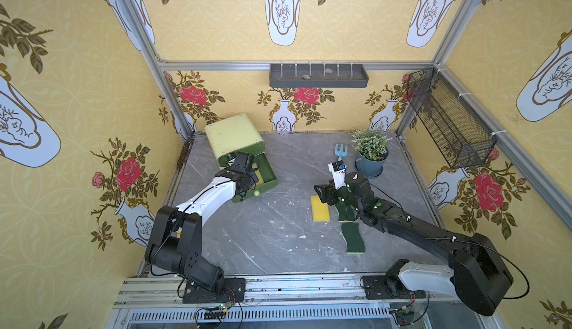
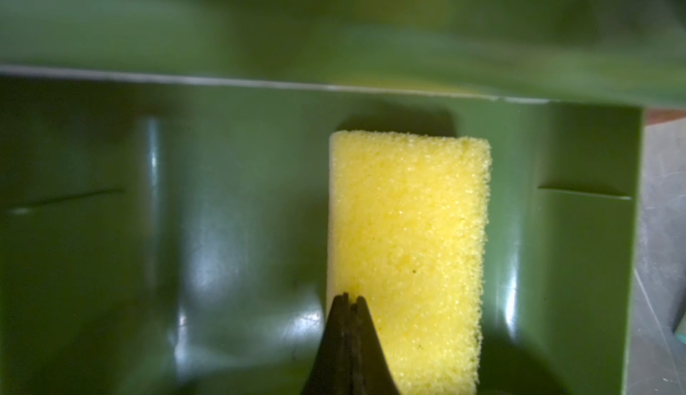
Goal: Take the sponge out of the drawer
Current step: Pick up the sponge from the drawer.
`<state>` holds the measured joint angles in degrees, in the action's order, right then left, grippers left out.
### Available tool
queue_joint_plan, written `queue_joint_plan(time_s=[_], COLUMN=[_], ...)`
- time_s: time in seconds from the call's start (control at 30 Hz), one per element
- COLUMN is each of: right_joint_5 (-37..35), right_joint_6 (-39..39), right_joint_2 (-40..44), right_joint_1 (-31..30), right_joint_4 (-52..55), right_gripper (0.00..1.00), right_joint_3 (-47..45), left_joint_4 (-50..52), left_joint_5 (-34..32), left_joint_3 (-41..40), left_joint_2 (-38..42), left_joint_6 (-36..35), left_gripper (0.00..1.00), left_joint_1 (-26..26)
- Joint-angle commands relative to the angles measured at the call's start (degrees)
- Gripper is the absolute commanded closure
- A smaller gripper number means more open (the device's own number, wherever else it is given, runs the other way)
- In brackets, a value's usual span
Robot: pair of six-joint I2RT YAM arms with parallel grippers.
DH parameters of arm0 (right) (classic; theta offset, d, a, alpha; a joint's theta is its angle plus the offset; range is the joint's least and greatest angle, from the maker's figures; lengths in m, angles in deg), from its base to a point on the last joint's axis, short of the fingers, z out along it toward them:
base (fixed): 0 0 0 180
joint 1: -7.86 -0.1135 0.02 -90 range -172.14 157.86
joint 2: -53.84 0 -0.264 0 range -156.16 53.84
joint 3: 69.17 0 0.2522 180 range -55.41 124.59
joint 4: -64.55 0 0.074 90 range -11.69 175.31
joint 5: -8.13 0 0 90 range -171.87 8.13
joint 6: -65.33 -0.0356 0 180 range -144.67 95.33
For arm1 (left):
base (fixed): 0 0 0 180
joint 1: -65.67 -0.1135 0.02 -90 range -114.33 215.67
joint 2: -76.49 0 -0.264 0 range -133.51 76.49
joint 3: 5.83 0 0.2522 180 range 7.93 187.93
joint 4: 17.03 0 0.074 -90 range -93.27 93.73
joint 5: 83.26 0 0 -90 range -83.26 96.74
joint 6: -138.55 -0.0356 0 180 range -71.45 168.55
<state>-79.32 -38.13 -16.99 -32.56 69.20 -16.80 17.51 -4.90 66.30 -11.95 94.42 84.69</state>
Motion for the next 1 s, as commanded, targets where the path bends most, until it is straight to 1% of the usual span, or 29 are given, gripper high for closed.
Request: queue_joint_plan(time_s=[0.0, 0.23, 0.57, 0.97], right_joint_5=[0.2, 0.3, 0.3, 0.4], right_joint_6=[-0.1, -0.2, -0.3, -0.3], right_joint_2=[-0.1, -0.1, -0.2, -0.5], right_joint_1=[0.0, 0.1, 0.2, 0.2], right_joint_4=[-1.8, -1.7, -1.8, -1.8], right_gripper=[0.23, 0.23, 0.23, 0.23], right_joint_3=[0.5, 0.4, 0.3, 0.5], left_joint_4=[-3.9, -6.9, -5.6, -2.5], left_joint_5=[1.9, 2.1, 1.8, 6.2], left_joint_3=[-0.8, -2.8, -2.9, -2.3], left_joint_2=[0.8, 5.4, 8.9, 12.0], left_joint_6=[-1.1, -0.9, -1.0, 1.0], left_gripper=[1.0, 1.0, 1.0, 1.0], left_joint_1=[-0.2, -0.4, -0.5, -0.5])
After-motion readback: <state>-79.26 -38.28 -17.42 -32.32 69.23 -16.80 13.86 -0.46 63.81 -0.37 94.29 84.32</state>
